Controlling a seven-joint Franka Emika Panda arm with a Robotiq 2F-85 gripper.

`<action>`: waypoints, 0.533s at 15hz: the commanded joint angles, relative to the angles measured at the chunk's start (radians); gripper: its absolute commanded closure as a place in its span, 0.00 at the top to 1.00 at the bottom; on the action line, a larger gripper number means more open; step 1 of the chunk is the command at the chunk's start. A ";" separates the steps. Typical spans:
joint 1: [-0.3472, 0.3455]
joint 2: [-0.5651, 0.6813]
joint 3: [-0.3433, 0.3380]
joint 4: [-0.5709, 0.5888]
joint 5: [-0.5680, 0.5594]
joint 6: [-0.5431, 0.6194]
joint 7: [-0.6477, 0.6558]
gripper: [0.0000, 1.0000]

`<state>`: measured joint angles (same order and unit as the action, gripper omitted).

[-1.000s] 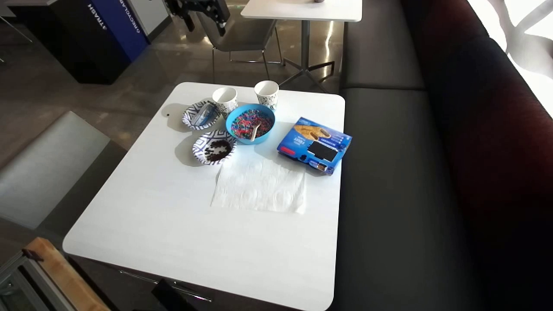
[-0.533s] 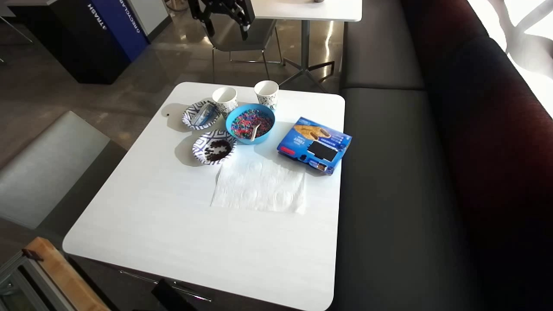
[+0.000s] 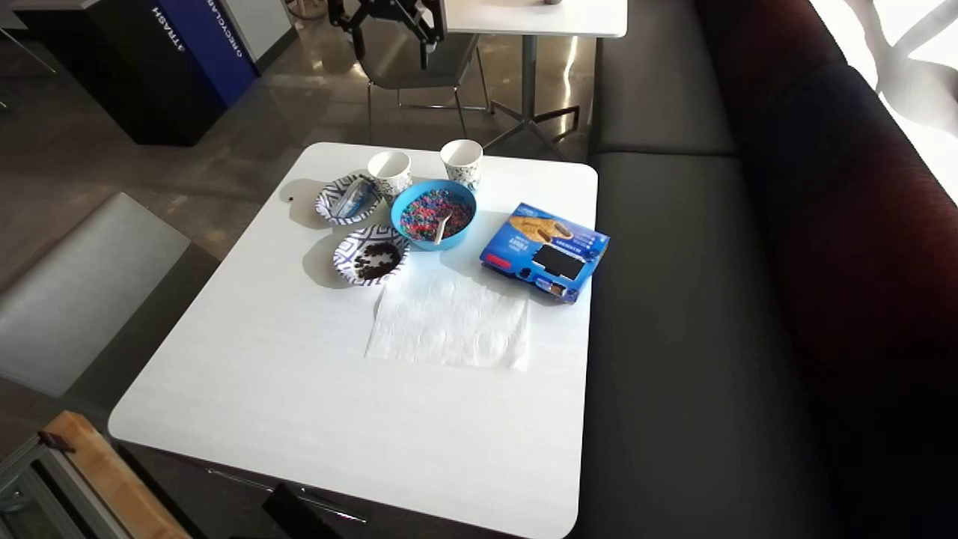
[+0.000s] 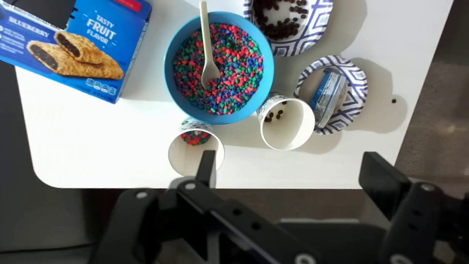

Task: Put some of the blue bowl's contents into the cup on the left

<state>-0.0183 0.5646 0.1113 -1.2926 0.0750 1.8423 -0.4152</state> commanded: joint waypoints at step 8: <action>0.054 -0.096 -0.007 -0.177 -0.018 0.359 0.114 1.00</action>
<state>0.0071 0.5536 0.1179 -1.3247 0.0812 2.0106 -0.3526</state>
